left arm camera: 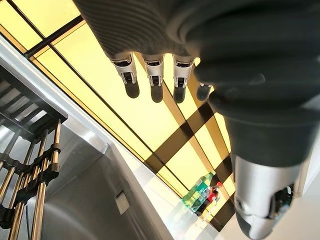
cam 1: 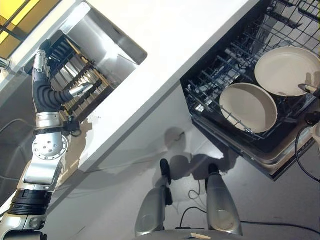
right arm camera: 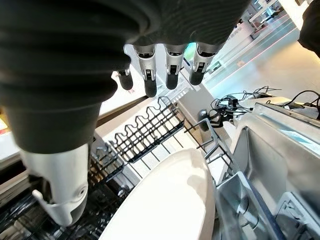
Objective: Pick up plates and place into dishwasher.
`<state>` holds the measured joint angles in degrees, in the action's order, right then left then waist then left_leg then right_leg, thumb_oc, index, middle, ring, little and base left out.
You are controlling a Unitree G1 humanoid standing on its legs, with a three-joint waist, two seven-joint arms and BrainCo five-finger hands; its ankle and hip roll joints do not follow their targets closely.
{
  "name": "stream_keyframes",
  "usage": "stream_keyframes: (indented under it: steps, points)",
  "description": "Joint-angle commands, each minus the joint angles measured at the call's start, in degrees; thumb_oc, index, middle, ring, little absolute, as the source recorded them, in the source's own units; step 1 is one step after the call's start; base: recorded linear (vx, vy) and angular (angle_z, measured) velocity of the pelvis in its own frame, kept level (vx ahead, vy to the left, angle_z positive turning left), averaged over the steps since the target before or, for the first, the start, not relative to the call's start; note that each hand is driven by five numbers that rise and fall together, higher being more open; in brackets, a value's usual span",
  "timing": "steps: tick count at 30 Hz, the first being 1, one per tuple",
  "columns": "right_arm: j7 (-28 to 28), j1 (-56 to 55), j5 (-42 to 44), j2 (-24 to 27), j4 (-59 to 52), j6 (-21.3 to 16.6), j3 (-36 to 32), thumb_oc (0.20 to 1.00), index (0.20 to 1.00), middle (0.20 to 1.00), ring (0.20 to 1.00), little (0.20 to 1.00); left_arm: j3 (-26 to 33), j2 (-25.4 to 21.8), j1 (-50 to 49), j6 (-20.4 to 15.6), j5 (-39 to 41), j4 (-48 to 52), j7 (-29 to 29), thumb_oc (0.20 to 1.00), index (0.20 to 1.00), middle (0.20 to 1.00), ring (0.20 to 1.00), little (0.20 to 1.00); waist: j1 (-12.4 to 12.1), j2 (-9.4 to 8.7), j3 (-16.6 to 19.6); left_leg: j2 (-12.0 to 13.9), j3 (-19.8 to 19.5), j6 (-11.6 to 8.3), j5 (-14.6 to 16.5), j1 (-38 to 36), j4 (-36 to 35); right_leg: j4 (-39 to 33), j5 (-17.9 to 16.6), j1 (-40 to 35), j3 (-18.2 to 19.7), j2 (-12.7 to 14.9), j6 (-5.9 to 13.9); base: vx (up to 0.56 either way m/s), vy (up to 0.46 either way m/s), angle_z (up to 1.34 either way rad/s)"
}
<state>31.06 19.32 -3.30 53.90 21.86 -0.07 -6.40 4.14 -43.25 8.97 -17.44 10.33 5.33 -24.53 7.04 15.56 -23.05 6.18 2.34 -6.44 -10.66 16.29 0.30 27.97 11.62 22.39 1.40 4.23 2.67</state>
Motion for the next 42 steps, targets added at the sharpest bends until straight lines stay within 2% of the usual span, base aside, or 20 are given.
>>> stream_keyframes:
  steps: [1,4,8,16,23,31,38,42]
  points:
    - [5.81,1.21,1.72,-2.67,-6.51,-5.15,-3.3,1.0,1.0,1.0,1.0,1.0,4.85,1.67,0.75,-3.74,2.37,-0.75,-0.78,1.0,1.0,1.0,1.0,1.0,2.12,-3.67,2.46,1.67,0.7,-1.05,9.15,-4.55,5.78,-16.19,-9.2,-4.05,2.16,2.8,2.25,0.0,0.108,-0.07]
    - [8.89,-1.15,4.99,-6.75,-10.17,-6.6,-6.36,1.0,1.0,1.0,1.0,1.0,5.06,3.37,-0.32,-4.93,2.01,-1.24,-0.99,1.0,1.0,1.0,1.0,1.0,2.89,-3.1,2.57,1.42,1.12,-1.01,9.29,-5.15,5.26,-15.93,-9.2,-3.54,2.62,3.0,2.43,0.01,0.131,-0.13]
    - [7.69,-3.6,9.37,-10.65,-11.31,-8.04,-8.06,1.0,1.0,1.0,1.0,1.0,4.67,5.34,-1.69,-5.93,1.94,-0.88,-1.15,1.0,1.0,1.0,1.0,1.0,3.38,-1.99,2.77,0.8,1.52,-0.77,9.62,-6.05,4.76,-16.07,-9.3,-3.47,3.27,3.7,2.68,0.03,0.143,-0.05]
    - [9.21,-2.2,15.94,-14.42,-7.91,-12.68,-8.0,1.0,1.0,1.0,1.0,1.0,2.77,6.29,-1.15,-6.53,3.12,-1.56,-1.49,1.0,1.0,1.0,1.0,1.0,3.88,-0.27,2.55,-0.14,2.22,-0.58,10.12,-6.83,4.45,-15.97,-9.47,-3.25,4.08,5.07,3.07,0.0,0.1,-0.03]
    - [2.84,-2.65,21.22,-15.76,-7.29,-16.72,-7.47,1.0,1.0,1.0,1.0,1.0,2.05,7.2,-0.34,-5.66,3.59,-2.01,-0.93,1.0,1.0,1.0,1.0,1.0,4.31,-0.13,2.65,-0.73,2.46,-0.45,11.32,-6.61,6.42,-15.28,-9.58,-2.81,4.36,6.27,3.42,0.03,0.074,-0.03]
    - [-5.39,1.31,28.86,-17.14,-4.29,-21.57,-4.81,1.0,1.0,1.0,1.0,1.0,-0.2,8.23,1.31,-6.0,2.51,-2.49,-2.7,1.0,1.0,1.0,1.0,1.0,4.2,0.25,-0.52,-2.14,2.03,-0.17,12.43,-3.27,9.47,-14.21,-10.32,0.18,5.79,7.39,3.69,-0.02,0.055,-0.02]
    - [-2.72,6.2,32.75,-18.8,0.35,-24.99,-2.97,1.0,1.0,1.0,1.0,1.0,-2.53,7.61,5.22,-4.84,0.85,-3.11,-4.67,1.0,1.0,1.0,1.0,1.0,3.79,-0.14,-3.78,-2.34,1.84,-0.03,13.01,1.43,13.92,-11.94,-10.8,3.7,5.88,8.15,3.59,-0.04,0.005,0.01]
    - [-2.47,8.79,33.92,-18.75,2.11,-24.33,-2.51,1.0,1.0,1.0,1.0,1.0,-3.28,7.52,6.08,-4.71,0.27,-2.4,-5.83,1.0,1.0,1.0,1.0,1.0,3.37,0.38,-5.34,-3.29,1.33,0.29,13.18,3.41,15.46,-10.87,-10.99,5.38,6.29,8.71,3.62,-0.02,0.053,0.02]
